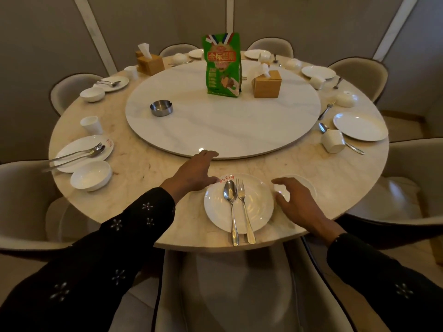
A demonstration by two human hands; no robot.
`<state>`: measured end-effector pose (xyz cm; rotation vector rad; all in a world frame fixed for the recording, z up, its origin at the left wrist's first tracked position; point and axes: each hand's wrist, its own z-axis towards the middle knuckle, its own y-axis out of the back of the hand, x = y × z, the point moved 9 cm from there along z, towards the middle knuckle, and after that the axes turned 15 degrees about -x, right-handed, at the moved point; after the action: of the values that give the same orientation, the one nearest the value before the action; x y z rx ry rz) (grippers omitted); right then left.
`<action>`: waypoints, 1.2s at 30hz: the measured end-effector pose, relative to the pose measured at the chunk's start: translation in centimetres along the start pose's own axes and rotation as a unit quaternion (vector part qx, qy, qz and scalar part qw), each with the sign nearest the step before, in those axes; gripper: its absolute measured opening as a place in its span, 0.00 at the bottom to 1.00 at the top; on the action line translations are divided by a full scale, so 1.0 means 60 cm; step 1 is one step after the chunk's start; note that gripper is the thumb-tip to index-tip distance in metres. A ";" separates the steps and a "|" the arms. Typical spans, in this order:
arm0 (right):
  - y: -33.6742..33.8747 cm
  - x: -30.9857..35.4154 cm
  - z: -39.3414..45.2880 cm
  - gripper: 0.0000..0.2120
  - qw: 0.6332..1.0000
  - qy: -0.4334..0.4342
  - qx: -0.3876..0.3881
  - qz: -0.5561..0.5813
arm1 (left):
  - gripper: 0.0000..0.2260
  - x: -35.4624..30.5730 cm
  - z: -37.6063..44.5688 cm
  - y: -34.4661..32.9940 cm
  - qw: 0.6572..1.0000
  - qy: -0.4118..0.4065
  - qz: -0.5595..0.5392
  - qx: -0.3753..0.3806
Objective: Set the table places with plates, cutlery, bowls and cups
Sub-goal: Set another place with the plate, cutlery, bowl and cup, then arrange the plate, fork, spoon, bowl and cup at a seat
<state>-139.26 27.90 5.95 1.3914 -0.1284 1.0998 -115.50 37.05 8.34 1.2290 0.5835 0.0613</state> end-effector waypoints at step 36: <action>0.630 -0.388 0.085 0.18 0.987 -0.063 -0.138 -0.044 | 0.26 -0.791 0.092 -0.186 0.965 -0.033 -0.260 -0.024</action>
<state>-174.49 3.65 18.92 1.2044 -0.2962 0.8845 -156.42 11.70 17.82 0.9941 0.8244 -0.4047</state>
